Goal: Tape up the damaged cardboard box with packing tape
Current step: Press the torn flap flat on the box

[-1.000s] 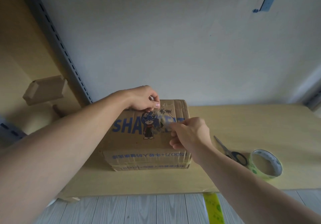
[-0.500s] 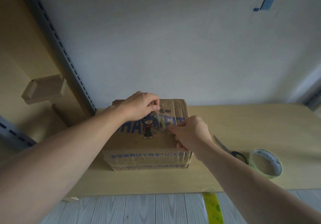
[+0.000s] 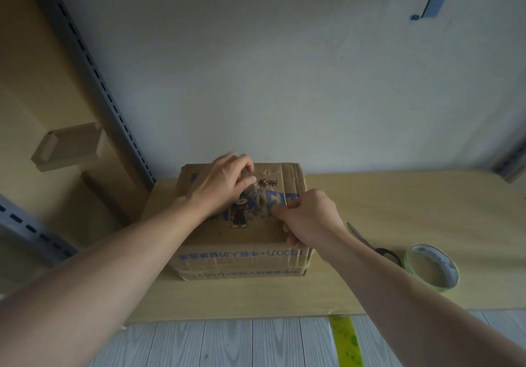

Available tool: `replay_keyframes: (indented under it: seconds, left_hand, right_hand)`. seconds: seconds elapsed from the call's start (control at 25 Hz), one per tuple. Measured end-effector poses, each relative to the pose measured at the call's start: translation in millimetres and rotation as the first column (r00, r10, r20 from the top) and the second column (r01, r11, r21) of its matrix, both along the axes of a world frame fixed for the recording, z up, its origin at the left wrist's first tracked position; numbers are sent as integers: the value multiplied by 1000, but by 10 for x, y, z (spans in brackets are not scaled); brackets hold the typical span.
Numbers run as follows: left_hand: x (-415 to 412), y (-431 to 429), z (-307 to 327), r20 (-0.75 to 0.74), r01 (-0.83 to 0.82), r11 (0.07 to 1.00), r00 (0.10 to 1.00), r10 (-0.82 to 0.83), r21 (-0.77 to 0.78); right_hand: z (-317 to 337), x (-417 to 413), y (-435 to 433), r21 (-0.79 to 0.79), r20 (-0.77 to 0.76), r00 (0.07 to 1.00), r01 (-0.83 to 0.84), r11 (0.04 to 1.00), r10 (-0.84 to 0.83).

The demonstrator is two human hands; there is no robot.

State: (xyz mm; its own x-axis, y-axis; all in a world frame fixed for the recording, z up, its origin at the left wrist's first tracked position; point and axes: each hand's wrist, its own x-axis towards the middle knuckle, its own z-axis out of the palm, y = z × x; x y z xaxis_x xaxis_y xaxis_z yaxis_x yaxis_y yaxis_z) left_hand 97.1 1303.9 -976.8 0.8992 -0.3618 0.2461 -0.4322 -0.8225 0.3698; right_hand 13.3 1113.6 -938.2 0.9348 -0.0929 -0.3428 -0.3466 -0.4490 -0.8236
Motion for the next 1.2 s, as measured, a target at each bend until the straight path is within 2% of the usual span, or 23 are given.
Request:
replay_keyframes:
  seconds: [0.12,0.28,0.44,0.56,0.68,0.92,1.08,1.2]
  left_hand:
    - [-18,30,-9,17,-115,989,993,117,-90]
    - [-160,40,18,76,-56,987,995,68,-151]
    - [-481,108,-8,140,-40,990,988,60,-138]
    - [-620,138,-31,143,33,991,990,-13,-133]
    - [-618,151,-56,165,143,989,977,-135,-36]
    - [-602,133,-34,-29,102,994,994,-104,-48]
    - [-574,125,-43,-38,128,991,991,-129,-33]
    - [-528,145,-77,-67,169,984,984,-165,58]
  right_hand:
    - [-11,9,-28,35,-20,1000,1,999,0]
    - [-6,8,-46,85,-45,999,4,996,0]
    - [12,-2,-63,96,-65,998,-8,995,14]
    - [20,-13,-77,106,-70,997,-21,994,29]
    - [10,-16,-76,92,-70,997,-36,995,42]
    - [-1,-5,-116,149,-82,995,-40,988,53]
    - [-16,4,-103,234,-78,997,-7,972,26]
    - [-8,-5,-93,182,-80,996,-18,983,34]
